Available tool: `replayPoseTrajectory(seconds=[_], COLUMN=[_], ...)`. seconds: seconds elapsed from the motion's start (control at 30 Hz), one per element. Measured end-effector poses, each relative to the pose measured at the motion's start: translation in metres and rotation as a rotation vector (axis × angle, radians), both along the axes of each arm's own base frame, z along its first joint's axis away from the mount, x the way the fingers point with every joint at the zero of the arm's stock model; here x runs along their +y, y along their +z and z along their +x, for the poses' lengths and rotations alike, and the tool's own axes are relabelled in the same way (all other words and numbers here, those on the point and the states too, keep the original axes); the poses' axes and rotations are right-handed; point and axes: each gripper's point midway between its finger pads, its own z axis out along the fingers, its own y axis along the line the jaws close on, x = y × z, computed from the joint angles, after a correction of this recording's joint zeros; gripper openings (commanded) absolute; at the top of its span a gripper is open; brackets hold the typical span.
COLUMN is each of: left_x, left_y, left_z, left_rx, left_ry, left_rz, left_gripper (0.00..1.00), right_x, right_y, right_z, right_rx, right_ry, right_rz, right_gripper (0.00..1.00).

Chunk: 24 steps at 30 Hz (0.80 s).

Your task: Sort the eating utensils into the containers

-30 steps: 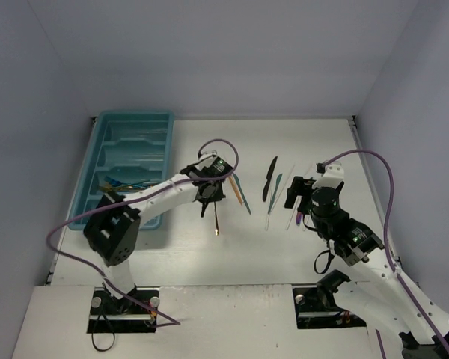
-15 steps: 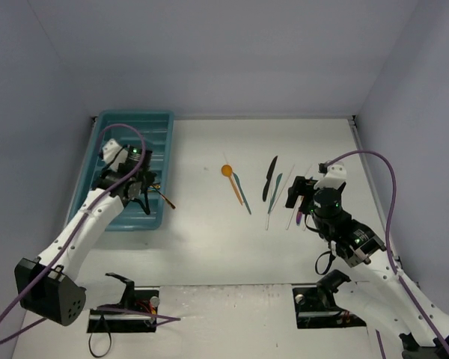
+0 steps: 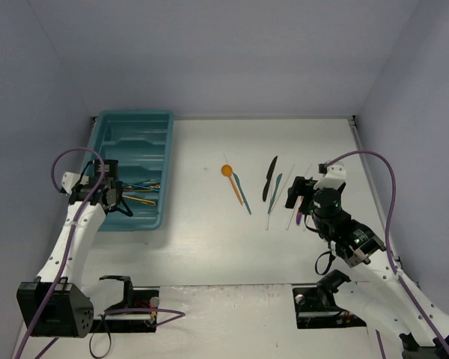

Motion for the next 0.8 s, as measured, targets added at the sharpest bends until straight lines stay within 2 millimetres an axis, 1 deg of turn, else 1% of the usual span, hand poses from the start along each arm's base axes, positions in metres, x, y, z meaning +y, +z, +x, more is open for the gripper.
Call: replayPoseTrajectory(seconds=[0.17, 0.27, 0.33, 0.4, 0.47, 0.53, 0.7, 0.8], left_x=[0.007, 0.016, 0.023, 0.027, 0.029, 0.030, 0.033, 0.033], left_y=[-0.028, -0.036, -0.039, -0.042, -0.043, -0.043, -0.041, -0.040], left_z=[-0.012, -0.014, -0.015, -0.016, -0.016, -0.016, -0.014, -0.012], left_rx=[0.051, 0.071, 0.081, 0.091, 0.093, 0.091, 0.083, 0.083], left_ry=[0.084, 0.130, 0.157, 0.175, 0.184, 0.187, 0.188, 0.157], left_rz=[-0.034, -0.039, -0.040, -0.040, -0.039, -0.035, -0.029, -0.018], left_gripper=[0.00, 0.03, 0.13, 0.27, 0.35, 0.39, 0.43, 0.48], right_x=[0.000, 0.000, 0.000, 0.001, 0.001, 0.001, 0.002, 0.005], right_y=[0.000, -0.001, -0.002, -0.004, -0.006, -0.007, -0.009, -0.016], right_z=[0.000, 0.000, 0.000, 0.001, 0.002, 0.002, 0.002, 0.004], right_rx=[0.000, 0.003, 0.007, 0.013, 0.020, 0.025, 0.031, 0.055], right_ry=[0.000, 0.000, 0.000, 0.000, 0.000, 0.001, 0.004, 0.016], right_rz=[0.000, -0.002, -0.005, -0.008, -0.013, -0.016, -0.019, -0.036], right_gripper=[0.80, 0.80, 0.80, 0.80, 0.80, 0.80, 0.80, 0.78])
